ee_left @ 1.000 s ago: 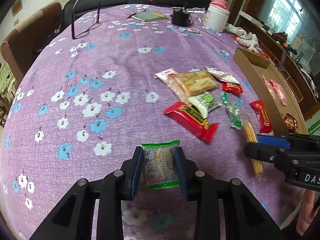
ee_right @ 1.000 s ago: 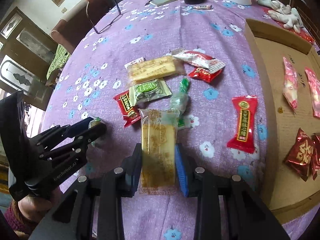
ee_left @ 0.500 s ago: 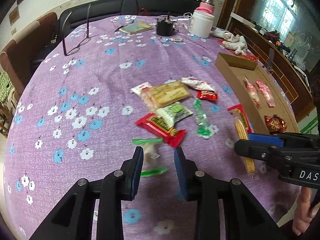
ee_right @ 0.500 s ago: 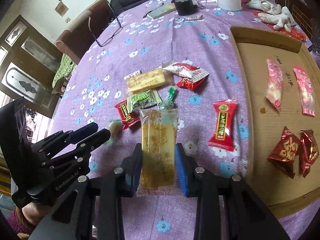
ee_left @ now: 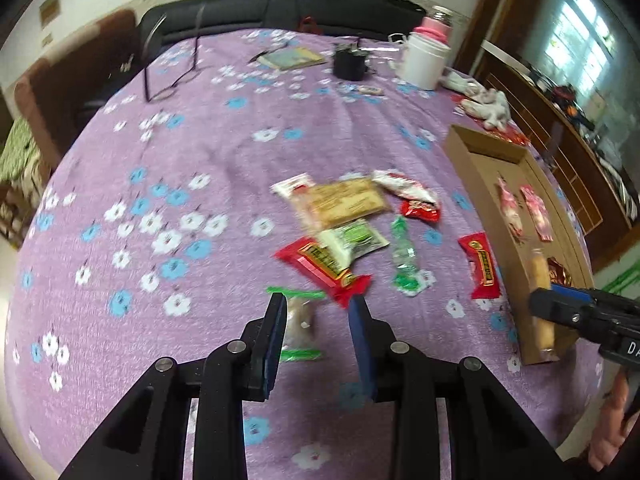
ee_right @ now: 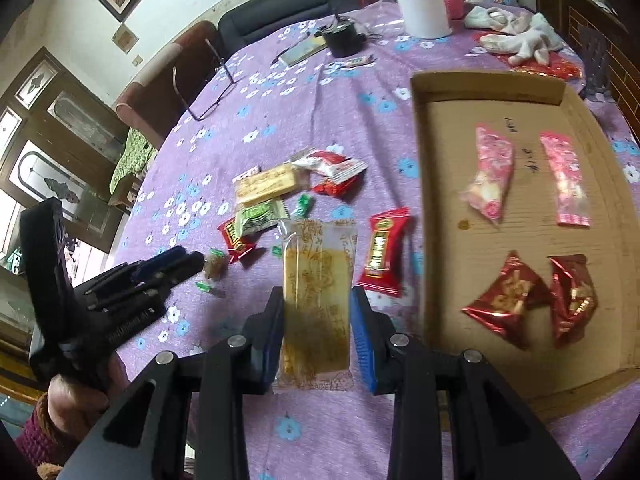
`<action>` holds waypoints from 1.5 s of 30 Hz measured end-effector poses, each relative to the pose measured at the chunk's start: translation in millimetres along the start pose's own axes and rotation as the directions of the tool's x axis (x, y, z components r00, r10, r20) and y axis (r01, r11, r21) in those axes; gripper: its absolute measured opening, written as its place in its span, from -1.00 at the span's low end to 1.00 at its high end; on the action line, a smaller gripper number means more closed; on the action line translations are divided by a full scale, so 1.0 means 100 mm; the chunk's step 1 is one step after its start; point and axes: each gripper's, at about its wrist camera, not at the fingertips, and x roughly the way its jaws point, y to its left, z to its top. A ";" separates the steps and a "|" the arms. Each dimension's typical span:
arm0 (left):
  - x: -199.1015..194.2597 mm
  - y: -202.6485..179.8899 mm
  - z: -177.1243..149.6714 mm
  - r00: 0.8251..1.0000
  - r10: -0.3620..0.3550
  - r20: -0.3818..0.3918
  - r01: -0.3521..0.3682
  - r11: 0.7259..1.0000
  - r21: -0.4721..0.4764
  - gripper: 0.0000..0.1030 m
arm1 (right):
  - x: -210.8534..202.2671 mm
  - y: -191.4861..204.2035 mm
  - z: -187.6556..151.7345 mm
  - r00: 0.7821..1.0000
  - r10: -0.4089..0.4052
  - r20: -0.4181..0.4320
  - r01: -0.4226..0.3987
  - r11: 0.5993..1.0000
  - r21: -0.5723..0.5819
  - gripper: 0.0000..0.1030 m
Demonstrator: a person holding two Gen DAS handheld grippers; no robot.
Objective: Organize snacks
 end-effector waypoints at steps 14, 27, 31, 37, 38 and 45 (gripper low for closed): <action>0.28 -0.04 -0.05 0.995 0.010 -0.098 -0.009 1.000 0.006 0.06 | -0.09 -0.17 -0.02 1.000 -0.020 -0.001 0.020 1.000 0.017 -0.40; 0.37 -0.04 -0.07 0.996 0.081 -0.041 -0.080 0.996 0.027 -0.61 | -0.21 -0.33 0.02 0.999 -0.038 0.021 0.037 0.998 0.048 -0.40; 0.26 -0.07 -0.05 0.999 0.048 -0.014 -0.048 0.999 0.007 -0.61 | -0.21 -0.41 0.02 0.999 -0.039 0.018 0.038 0.997 0.069 -0.40; 0.10 -0.31 0.05 0.999 -0.007 0.031 0.006 0.999 0.033 -0.61 | -0.21 -0.50 0.01 0.999 -0.041 0.013 0.040 0.995 0.089 -0.40; 0.08 -0.35 0.08 0.999 -0.015 0.036 0.014 0.999 0.038 -0.61 | -0.21 -0.52 0.01 0.999 -0.041 0.011 0.040 0.995 0.091 -0.40; 0.03 -0.84 0.21 0.995 -0.091 0.038 0.086 0.989 0.121 -0.62 | -0.28 -0.69 -0.02 0.998 -0.057 0.019 0.054 0.991 0.122 -0.40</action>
